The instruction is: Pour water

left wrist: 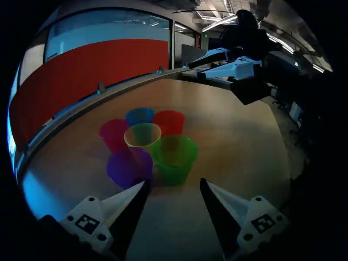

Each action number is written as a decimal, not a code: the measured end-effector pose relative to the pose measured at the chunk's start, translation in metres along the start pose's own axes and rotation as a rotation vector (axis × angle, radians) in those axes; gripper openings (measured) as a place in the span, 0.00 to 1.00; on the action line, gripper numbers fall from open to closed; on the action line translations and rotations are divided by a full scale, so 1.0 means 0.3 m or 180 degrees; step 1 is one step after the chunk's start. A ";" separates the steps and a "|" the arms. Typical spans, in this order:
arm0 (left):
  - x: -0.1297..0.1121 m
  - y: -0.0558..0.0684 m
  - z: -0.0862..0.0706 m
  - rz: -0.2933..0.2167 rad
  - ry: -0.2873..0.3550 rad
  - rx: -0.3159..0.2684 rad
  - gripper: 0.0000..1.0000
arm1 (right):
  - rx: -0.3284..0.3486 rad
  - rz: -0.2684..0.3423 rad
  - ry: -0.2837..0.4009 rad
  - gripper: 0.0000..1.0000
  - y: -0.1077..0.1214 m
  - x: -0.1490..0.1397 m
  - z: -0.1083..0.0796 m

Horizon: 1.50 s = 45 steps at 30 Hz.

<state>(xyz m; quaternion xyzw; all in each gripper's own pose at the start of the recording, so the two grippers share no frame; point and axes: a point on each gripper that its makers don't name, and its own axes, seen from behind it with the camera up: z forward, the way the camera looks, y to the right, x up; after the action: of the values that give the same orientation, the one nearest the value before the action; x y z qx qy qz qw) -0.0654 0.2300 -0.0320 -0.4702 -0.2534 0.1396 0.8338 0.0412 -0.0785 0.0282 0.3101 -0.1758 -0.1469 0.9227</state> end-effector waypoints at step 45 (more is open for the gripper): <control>0.050 0.005 0.156 0.0184 -0.0051 -0.0065 0.84 | -0.0034 0.0012 -0.0082 1.00 0.040 -0.047 0.021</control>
<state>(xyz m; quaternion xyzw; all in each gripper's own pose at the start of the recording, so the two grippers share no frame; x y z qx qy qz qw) -0.0788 0.2714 -0.0088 -0.4846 -0.2478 0.1648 0.8225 0.0279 -0.0672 0.0370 0.3030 -0.1875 -0.1500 0.9223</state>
